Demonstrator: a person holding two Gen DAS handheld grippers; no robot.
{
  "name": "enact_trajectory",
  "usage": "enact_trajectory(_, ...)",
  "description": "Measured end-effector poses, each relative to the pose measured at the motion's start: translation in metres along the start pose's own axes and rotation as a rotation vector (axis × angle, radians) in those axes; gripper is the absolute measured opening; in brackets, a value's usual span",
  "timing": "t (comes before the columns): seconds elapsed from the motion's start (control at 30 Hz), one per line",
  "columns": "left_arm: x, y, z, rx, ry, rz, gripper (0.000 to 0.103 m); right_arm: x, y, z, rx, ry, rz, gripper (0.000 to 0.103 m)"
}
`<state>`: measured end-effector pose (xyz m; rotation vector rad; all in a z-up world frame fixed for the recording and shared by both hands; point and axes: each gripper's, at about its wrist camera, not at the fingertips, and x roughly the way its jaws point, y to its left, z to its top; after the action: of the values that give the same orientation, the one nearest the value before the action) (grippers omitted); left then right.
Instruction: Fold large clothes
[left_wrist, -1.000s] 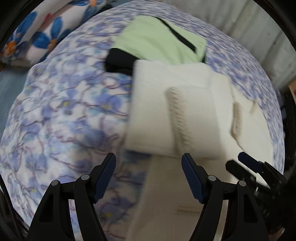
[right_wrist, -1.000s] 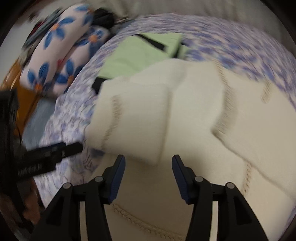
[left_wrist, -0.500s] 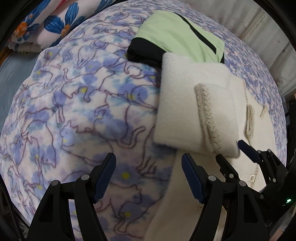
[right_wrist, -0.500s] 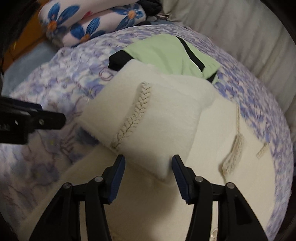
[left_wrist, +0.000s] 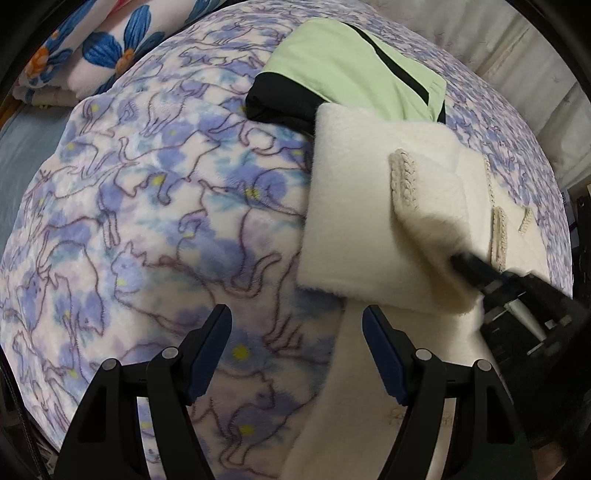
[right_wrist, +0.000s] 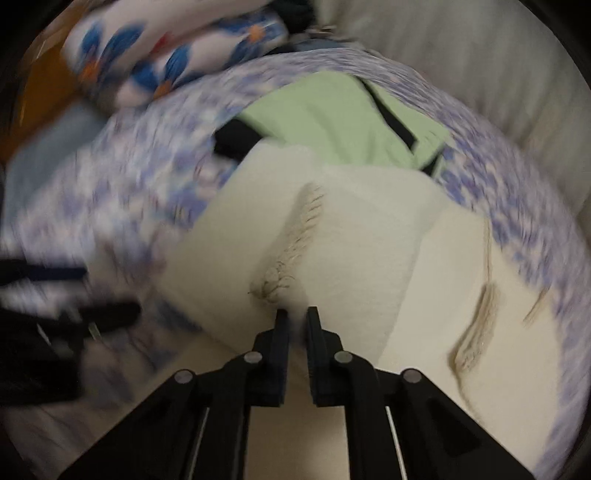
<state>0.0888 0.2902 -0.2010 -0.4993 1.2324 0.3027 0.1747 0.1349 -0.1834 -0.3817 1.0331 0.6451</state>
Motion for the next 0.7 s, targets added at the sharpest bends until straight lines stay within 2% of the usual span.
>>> enact_trajectory(0.13,0.0,-0.008,0.001,0.018,-0.002,-0.003,0.072,-0.045,-0.061,0.007,0.23,-0.092,0.053,0.007)
enact_trajectory(0.23,0.002,-0.015,0.001,0.028,0.001,-0.01,0.072,-0.07,-0.108,-0.009,0.393,-0.118,0.066,0.007)
enact_trajectory(0.33,0.005,-0.024,0.001,0.042,0.005,-0.018,0.072,-0.078,-0.144,-0.041,0.519,-0.077,0.061,0.007)
enact_trajectory(0.4,0.007,-0.031,0.001,0.057,0.006,-0.02,0.072,-0.079,-0.158,-0.063,0.551,-0.048,0.015,0.004)
enact_trajectory(0.5,0.009,-0.042,0.001,0.082,0.008,-0.021,0.072,-0.068,-0.179,-0.106,0.646,0.048,0.004,0.004)
enact_trajectory(0.57,0.012,-0.049,0.001,0.104,0.01,-0.01,0.072,-0.06,-0.182,-0.126,0.665,0.105,0.015,0.004)
enact_trajectory(0.63,0.015,-0.054,0.002,0.121,0.012,-0.001,0.072,-0.057,-0.183,-0.133,0.674,0.127,0.033,0.006)
enact_trajectory(0.7,0.017,-0.058,0.004,0.137,0.011,0.007,0.072,-0.05,-0.187,-0.127,0.69,0.129,0.09,0.007)
